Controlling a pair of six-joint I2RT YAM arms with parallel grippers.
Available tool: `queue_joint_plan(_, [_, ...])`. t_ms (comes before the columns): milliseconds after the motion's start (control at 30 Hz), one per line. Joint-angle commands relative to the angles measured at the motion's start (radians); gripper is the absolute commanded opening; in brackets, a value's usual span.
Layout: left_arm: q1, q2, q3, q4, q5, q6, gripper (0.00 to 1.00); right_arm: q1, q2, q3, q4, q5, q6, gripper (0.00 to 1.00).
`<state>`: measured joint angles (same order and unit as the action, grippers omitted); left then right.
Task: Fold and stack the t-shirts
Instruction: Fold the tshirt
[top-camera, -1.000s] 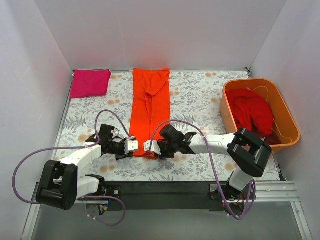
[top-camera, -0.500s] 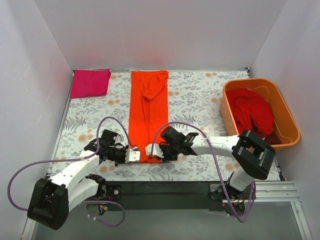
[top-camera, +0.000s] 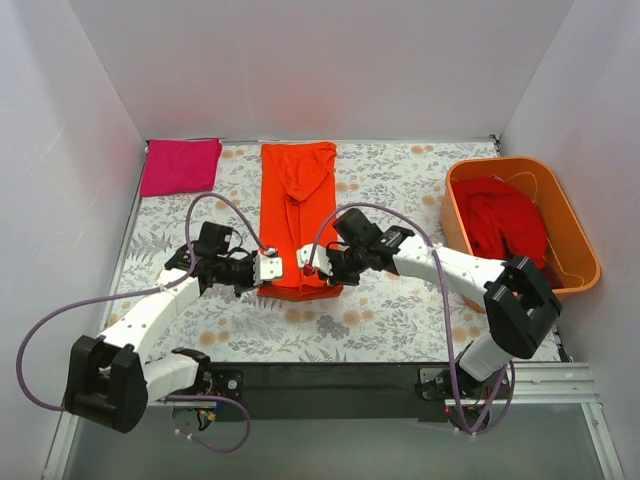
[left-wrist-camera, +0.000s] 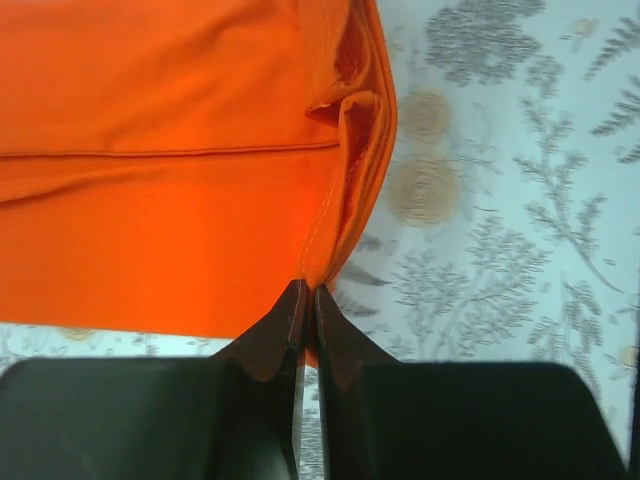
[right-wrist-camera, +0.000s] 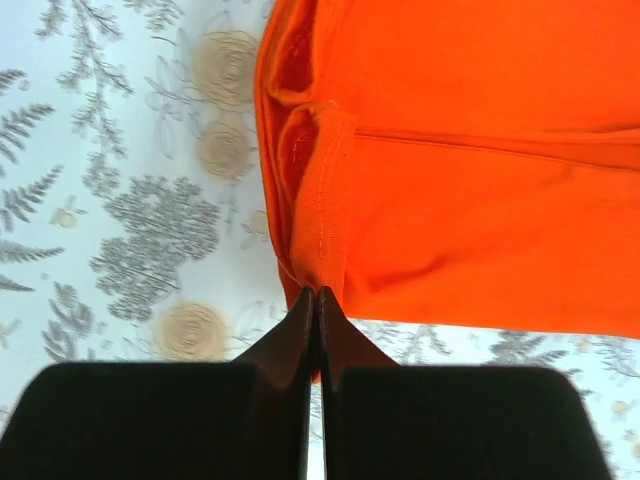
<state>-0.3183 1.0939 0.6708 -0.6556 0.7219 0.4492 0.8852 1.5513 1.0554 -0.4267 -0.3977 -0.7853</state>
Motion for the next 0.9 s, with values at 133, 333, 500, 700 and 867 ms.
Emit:
queue_joint_plan(133, [0.079,0.24,0.202,0.162,0.021,-0.024,0.0,-0.129,0.139,0.192,-0.078,-0.055,-0.228,0.01])
queue_joint_plan(333, [0.11,0.466,0.348,0.274,-0.012,-0.053,0.0,-0.236,0.317,0.397,-0.08,-0.081,-0.33,0.01])
queue_joint_plan(500, [0.134,0.644,0.492,0.324,-0.044,-0.076,0.0,-0.305,0.481,0.577,-0.095,-0.101,-0.379,0.01])
queue_joint_plan(700, [0.142,0.773,0.619,0.399,-0.104,-0.101,0.0,-0.35,0.639,0.781,-0.116,-0.105,-0.428,0.01])
queue_joint_plan(867, [0.151,0.866,0.699,0.409,-0.133,-0.106,0.0,-0.364,0.723,0.882,-0.115,-0.109,-0.447,0.01])
